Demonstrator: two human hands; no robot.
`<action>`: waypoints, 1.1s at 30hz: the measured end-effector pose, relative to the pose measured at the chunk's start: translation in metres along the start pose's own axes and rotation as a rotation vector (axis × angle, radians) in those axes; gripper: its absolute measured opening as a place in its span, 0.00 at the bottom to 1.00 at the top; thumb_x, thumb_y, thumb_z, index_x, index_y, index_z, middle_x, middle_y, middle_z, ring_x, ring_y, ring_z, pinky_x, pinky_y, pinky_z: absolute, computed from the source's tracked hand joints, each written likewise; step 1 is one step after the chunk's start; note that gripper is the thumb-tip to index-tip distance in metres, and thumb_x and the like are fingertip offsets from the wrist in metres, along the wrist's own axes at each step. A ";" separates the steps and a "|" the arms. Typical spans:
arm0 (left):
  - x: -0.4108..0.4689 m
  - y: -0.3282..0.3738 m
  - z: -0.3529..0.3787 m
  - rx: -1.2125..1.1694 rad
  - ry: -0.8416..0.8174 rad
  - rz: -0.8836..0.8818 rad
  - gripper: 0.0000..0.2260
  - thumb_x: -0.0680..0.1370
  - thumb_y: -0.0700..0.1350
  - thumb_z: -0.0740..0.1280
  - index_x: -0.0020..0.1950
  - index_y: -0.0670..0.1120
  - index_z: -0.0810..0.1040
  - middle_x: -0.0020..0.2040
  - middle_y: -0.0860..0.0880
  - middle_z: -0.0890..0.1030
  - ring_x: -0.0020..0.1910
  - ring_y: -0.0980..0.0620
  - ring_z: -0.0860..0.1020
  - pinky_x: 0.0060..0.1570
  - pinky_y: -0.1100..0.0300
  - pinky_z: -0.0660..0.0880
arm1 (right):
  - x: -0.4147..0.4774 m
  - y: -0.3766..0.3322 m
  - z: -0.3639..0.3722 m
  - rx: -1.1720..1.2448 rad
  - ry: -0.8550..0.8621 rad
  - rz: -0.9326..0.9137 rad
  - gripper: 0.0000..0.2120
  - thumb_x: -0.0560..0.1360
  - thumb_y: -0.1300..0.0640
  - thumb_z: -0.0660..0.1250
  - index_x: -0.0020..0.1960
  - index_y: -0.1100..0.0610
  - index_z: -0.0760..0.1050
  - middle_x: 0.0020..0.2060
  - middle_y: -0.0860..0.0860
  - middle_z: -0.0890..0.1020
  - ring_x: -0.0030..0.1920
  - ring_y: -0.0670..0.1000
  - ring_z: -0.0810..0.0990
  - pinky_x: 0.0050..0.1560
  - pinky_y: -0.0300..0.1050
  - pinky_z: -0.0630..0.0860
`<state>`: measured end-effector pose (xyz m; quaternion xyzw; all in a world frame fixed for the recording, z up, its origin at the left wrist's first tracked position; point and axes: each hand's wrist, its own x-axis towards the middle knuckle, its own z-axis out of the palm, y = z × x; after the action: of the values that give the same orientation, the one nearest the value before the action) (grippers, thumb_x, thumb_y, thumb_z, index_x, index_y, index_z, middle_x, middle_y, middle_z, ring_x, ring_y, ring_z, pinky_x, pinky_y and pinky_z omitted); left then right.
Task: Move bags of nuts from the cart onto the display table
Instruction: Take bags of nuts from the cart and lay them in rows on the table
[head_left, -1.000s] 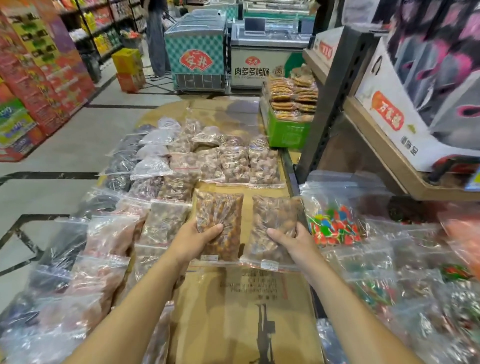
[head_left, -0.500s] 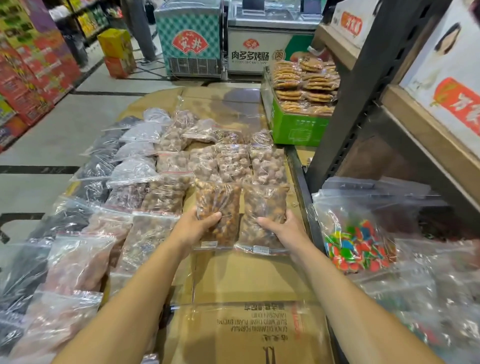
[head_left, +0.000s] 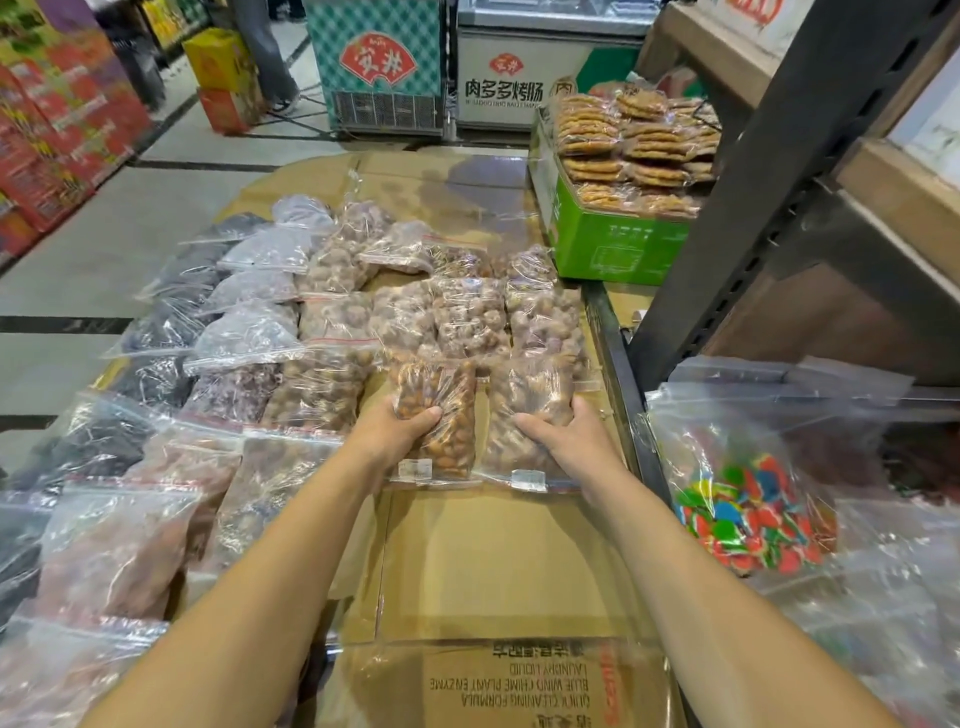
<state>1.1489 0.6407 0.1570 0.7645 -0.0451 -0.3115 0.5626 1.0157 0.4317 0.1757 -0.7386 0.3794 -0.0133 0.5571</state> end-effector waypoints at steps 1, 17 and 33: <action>0.001 0.000 0.000 0.033 0.007 -0.001 0.10 0.80 0.45 0.75 0.60 0.47 0.82 0.50 0.46 0.90 0.51 0.43 0.88 0.61 0.40 0.82 | 0.002 -0.001 0.000 -0.020 0.000 0.008 0.33 0.73 0.44 0.80 0.70 0.53 0.71 0.67 0.48 0.80 0.63 0.52 0.80 0.63 0.50 0.75; -0.005 -0.014 0.004 0.652 0.227 0.080 0.41 0.71 0.75 0.67 0.72 0.47 0.71 0.65 0.44 0.81 0.62 0.42 0.81 0.62 0.41 0.81 | -0.011 -0.006 -0.001 -0.438 0.107 0.003 0.42 0.80 0.34 0.65 0.84 0.56 0.58 0.82 0.57 0.63 0.80 0.61 0.65 0.75 0.58 0.67; -0.203 0.027 0.016 1.299 0.085 0.229 0.29 0.86 0.59 0.57 0.83 0.45 0.63 0.84 0.44 0.64 0.82 0.40 0.63 0.82 0.39 0.57 | -0.189 -0.027 -0.006 -1.063 0.013 -0.280 0.37 0.84 0.49 0.61 0.86 0.60 0.49 0.83 0.59 0.62 0.82 0.62 0.61 0.82 0.59 0.57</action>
<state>0.9851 0.7031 0.2644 0.9504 -0.2828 -0.1287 0.0176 0.8932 0.5374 0.2764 -0.9616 0.2354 0.1015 0.0980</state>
